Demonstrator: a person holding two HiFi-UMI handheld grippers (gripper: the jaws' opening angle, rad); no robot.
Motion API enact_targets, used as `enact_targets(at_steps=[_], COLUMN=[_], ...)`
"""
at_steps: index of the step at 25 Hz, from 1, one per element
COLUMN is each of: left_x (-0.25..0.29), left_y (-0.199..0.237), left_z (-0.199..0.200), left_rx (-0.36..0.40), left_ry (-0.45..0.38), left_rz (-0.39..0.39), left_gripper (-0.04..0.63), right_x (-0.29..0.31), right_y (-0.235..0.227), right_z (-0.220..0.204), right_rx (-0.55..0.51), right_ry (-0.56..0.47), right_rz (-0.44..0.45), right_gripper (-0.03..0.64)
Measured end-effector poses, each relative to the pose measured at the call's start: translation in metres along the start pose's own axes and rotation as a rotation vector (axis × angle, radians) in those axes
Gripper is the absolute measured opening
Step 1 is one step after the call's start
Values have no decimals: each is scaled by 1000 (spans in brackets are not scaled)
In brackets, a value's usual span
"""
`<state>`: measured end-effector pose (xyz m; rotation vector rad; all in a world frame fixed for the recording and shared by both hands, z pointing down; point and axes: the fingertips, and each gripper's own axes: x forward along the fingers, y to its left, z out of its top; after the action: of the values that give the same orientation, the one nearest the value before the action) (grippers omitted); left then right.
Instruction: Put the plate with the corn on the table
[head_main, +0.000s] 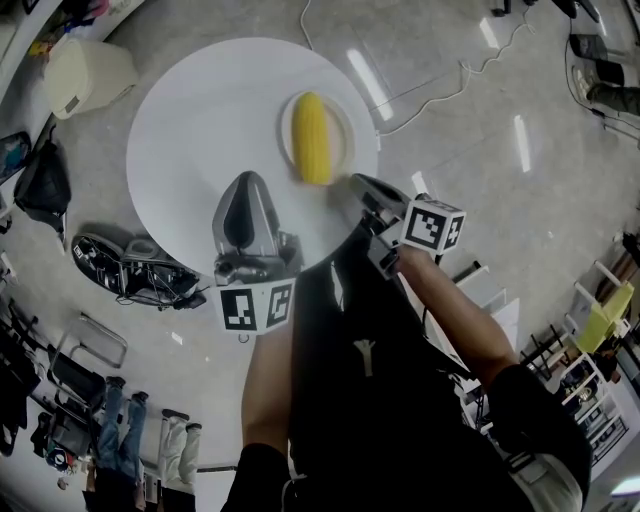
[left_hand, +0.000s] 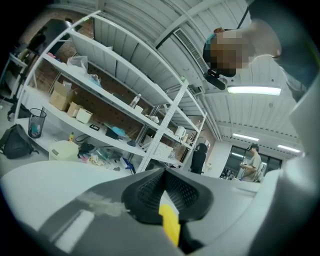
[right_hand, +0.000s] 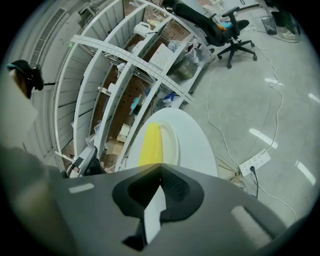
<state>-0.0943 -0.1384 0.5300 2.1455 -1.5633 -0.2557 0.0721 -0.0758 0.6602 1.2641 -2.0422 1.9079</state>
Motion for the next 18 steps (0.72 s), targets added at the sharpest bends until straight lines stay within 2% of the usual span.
enact_targets(at_steps=[11, 18], left_x=[-17, -28], left_y=[-14, -30], left_z=[30, 52], left_rx=[31, 38], left_ry=[-24, -33], left_rz=[-22, -42], left_gripper=[3, 3], right_x=[-13, -20], right_y=[25, 53], right_z=[6, 6], right_rx=[-81, -113], right_ry=[-25, -35], right_rz=[-30, 1], right_gripper=[9, 9])
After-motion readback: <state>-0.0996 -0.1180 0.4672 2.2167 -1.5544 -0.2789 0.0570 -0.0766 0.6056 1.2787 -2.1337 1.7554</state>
